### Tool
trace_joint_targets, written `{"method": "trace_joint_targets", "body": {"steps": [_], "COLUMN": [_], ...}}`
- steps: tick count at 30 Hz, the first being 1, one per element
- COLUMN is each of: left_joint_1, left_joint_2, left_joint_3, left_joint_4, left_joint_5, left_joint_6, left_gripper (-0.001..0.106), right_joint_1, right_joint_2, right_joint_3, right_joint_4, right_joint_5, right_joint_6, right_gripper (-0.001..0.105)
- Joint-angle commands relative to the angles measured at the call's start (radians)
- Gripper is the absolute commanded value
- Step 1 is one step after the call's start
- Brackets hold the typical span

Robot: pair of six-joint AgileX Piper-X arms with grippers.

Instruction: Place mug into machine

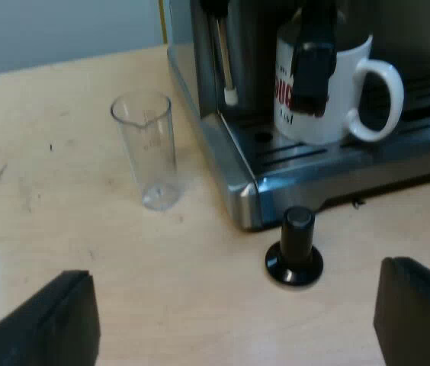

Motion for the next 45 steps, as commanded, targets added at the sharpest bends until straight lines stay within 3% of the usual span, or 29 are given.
{"method": "trace_joint_targets", "body": {"steps": [1,45], "left_joint_1": [0.0,-0.017], "left_joint_2": [-0.138,-0.138], "left_joint_3": [0.017,0.022], "left_joint_4": [-0.015,-0.018], "left_joint_5": [-0.009,-0.002], "left_joint_6": [-0.001,-0.013], "left_gripper": [0.081,0.081], "right_joint_1": [0.0,0.0], "right_joint_2": [-0.043,-0.043], "right_joint_3": [0.014,0.035], "right_joint_4": [-0.014,0.008], "right_joint_5": [-0.009,-0.006], "right_joint_6": [-0.011,-0.004], "right_gripper": [0.07,0.07]}}
